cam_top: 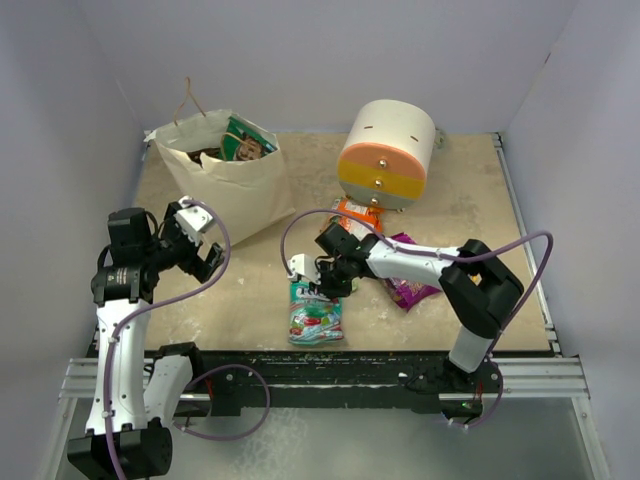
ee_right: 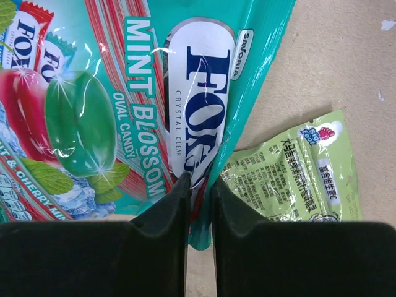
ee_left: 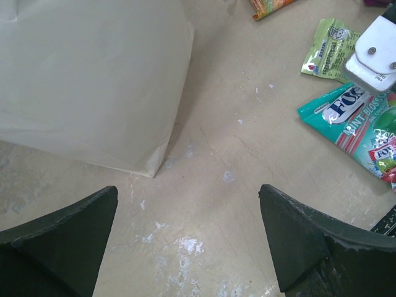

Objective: Place the snacks into the paper bag
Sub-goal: Pick up the snack from the center of the board.

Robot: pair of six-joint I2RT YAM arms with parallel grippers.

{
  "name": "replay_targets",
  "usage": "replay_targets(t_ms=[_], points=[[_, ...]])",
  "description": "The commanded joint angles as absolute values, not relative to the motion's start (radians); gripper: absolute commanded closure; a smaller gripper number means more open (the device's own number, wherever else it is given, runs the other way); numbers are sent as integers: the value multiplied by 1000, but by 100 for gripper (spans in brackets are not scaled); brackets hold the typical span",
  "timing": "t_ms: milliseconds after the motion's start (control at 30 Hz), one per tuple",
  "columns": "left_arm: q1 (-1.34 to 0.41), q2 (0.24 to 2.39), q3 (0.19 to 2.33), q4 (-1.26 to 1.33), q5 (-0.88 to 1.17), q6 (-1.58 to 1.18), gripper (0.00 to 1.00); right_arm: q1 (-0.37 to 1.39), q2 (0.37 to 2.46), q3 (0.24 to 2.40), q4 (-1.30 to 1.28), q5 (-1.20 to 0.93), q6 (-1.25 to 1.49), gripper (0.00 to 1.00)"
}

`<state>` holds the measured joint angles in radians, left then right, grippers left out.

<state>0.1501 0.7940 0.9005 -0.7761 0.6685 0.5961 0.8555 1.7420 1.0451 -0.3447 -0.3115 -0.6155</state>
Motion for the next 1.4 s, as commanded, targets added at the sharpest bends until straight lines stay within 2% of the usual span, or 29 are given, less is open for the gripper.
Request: replay_targets(t_ms=[0,200,300,500,800,967,1133,1367], points=[[155,804,903,-765,710,634,1,856,1714,1098,-383,-293,-621,85],[155,813,908,-768,737,650,1,856,1640,1134,-437,-276,-641,93],[155,818,906,-768,777,659,1,854,1607,1141,-444,-269,-648,100],[153,847,925,-764,834,626,0,851,1555,1158,-440,-257,-662,100],[136,951,1025,-835,974,579,2,850,1499,1325,-458,-303,-715,100],[67,1003,1099,-861,1025,553,4,852,1497,1418,-438,-316,-704,100],[-55,1075,1188,-827,943,502,4,853,1491,1502,-445,-327,-704,100],[-75,1140,1189,-775,1068,421,5,854,1455,1546,-442,-357,-667,100]])
